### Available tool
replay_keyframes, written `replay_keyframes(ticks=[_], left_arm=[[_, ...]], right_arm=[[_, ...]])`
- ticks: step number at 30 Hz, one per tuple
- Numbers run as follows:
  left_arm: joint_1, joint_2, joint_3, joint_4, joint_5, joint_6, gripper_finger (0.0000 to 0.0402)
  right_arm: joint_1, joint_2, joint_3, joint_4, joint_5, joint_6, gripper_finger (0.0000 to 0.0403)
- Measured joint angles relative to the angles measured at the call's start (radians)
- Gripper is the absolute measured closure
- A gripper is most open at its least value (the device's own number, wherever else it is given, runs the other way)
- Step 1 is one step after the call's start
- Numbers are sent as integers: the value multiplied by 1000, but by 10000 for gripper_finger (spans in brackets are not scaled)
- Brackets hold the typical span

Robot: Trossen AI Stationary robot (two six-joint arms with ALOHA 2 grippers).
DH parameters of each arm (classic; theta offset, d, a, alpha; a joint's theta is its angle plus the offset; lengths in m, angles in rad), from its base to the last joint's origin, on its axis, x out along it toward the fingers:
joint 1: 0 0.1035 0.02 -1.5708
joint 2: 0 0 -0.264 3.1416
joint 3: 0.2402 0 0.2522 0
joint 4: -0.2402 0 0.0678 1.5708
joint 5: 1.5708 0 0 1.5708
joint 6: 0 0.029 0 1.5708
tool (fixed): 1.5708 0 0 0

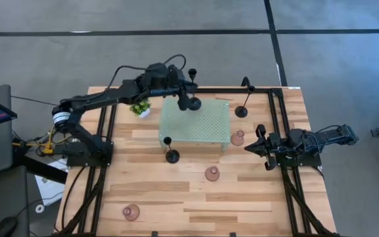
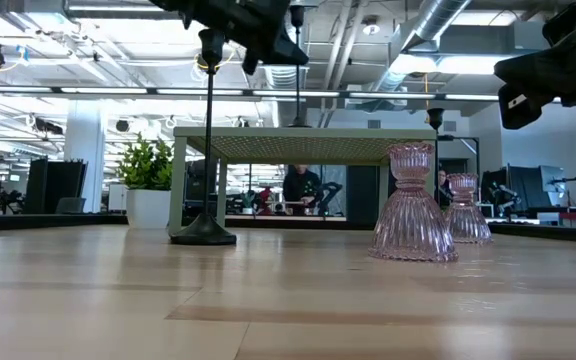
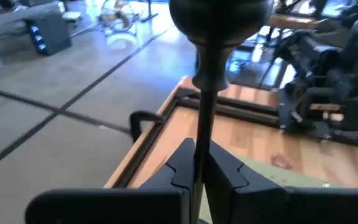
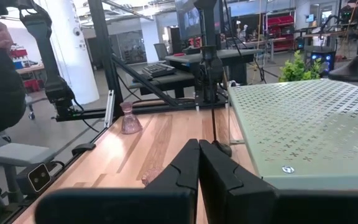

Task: Pick & Place candle stick holders
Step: Put the left black candle holder on the shelf

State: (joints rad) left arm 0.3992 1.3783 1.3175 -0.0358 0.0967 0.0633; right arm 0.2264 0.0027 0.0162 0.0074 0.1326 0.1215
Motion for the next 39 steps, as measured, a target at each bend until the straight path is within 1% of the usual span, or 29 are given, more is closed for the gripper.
replay_keyframes(ticks=[5,21,27,34,39], left_arm=[[-2,26,-5,48,18,-1,381],[-9,32,-57,53,17,-1,385],[-9,32,-60,55,17,-1,372],[-9,32,-60,56,17,-12,381],[-9,32,-60,57,17,-45,360]], right_arm=[[0,0,1,-1,0,0,403],[0,0,2,-3,0,0,403],[0,0,2,-3,0,0,403],[0,0,2,-2,0,0,403],[0,0,2,-2,0,0,403]])
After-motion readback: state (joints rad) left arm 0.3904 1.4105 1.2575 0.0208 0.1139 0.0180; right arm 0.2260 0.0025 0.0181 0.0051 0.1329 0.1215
